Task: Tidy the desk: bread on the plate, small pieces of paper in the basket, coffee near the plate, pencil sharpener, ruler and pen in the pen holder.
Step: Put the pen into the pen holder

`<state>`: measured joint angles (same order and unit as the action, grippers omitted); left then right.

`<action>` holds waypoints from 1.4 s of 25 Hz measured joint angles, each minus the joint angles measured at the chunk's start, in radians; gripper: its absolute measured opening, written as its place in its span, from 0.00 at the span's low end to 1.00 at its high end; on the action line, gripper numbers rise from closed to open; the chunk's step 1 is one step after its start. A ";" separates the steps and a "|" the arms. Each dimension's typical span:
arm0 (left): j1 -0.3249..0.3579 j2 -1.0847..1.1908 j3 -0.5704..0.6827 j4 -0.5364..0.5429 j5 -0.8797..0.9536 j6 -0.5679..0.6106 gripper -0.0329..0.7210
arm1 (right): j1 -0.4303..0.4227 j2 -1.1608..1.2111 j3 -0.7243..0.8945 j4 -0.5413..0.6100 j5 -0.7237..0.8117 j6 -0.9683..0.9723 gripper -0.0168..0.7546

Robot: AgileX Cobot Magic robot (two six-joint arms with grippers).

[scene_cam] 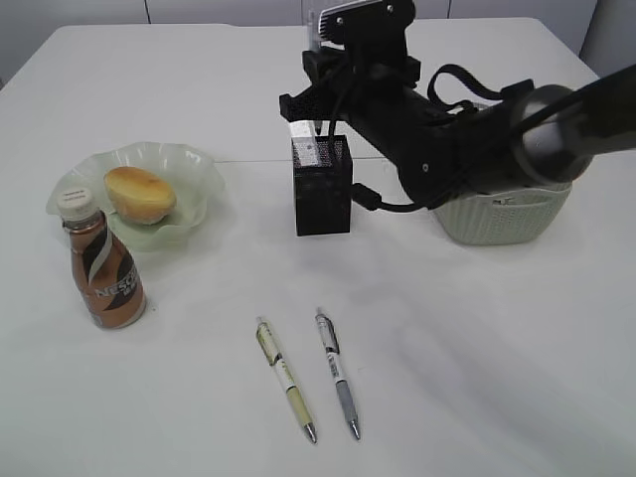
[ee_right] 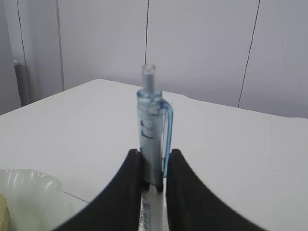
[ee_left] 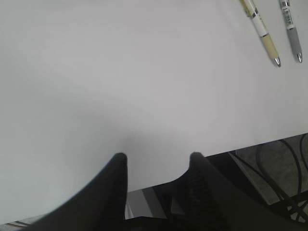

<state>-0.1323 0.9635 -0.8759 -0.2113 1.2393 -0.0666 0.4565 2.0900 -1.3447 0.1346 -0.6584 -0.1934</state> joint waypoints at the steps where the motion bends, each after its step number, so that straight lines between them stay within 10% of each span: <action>1: 0.000 0.000 0.000 0.000 0.000 0.000 0.45 | 0.000 0.014 -0.008 0.000 -0.004 0.000 0.16; 24: 0.000 0.000 0.000 0.000 0.000 0.000 0.45 | 0.000 0.088 -0.019 0.065 0.036 0.000 0.17; 35: 0.000 0.000 0.000 0.000 0.000 0.000 0.45 | 0.000 0.090 -0.045 0.067 0.146 0.000 0.42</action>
<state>-0.1323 0.9635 -0.8759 -0.2113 1.2393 -0.0666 0.4565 2.1797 -1.3896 0.2021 -0.5121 -0.1934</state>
